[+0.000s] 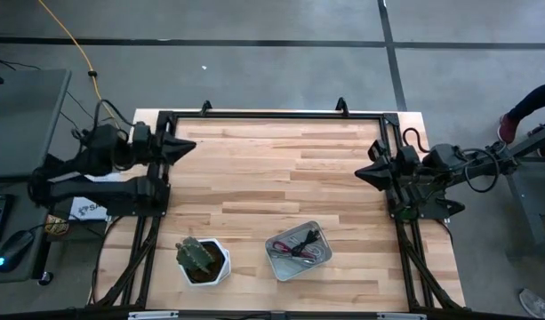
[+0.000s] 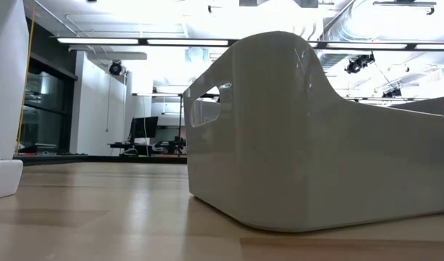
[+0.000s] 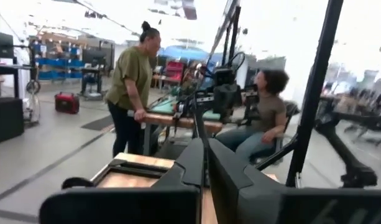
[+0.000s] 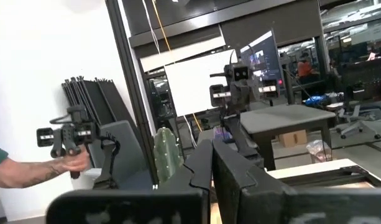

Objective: Pick and place USB-C Cables
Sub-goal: Return to Home Position

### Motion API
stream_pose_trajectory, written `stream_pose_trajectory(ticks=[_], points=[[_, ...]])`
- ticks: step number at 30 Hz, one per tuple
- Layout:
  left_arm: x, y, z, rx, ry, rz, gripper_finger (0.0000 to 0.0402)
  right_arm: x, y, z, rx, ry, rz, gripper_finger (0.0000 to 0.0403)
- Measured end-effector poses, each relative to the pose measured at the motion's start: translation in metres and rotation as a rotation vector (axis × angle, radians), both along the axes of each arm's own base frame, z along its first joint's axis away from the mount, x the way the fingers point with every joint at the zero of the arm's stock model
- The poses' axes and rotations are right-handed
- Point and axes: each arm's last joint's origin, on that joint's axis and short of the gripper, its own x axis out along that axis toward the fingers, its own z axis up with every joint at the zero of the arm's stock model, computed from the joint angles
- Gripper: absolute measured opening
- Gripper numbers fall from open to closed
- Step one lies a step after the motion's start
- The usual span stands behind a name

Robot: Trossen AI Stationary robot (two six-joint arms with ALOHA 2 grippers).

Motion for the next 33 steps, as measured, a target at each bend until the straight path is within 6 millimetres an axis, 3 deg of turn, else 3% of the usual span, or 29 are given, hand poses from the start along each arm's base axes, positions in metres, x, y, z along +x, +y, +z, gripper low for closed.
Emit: stream_pose_trajectory(ticks=[8,14,22,28,33], points=[[0.006,0.005,-0.072,-0.163,-0.153,-0.058,0.0000,0.001,0.000,-0.003,0.032,0.041,0.008,0.0000],[0.016,0.001,-0.113,-0.291,-0.171,-0.067,0.0000,0.001,0.000,-0.005,0.134,0.074,0.036,0.0000],[0.021,-0.016,-0.135,-0.253,-0.129,-0.051,0.0000,0.001,0.000,-0.005,0.130,0.073,0.034,0.0000],[0.014,-0.016,-0.164,-0.275,-0.136,-0.051,0.0000,0.002,0.000,-0.006,0.135,0.076,0.028,0.0000],[0.006,-0.016,-0.170,-0.288,-0.123,-0.082,0.0000,0.002,-0.001,-0.006,0.141,0.079,0.003,0.0000]])
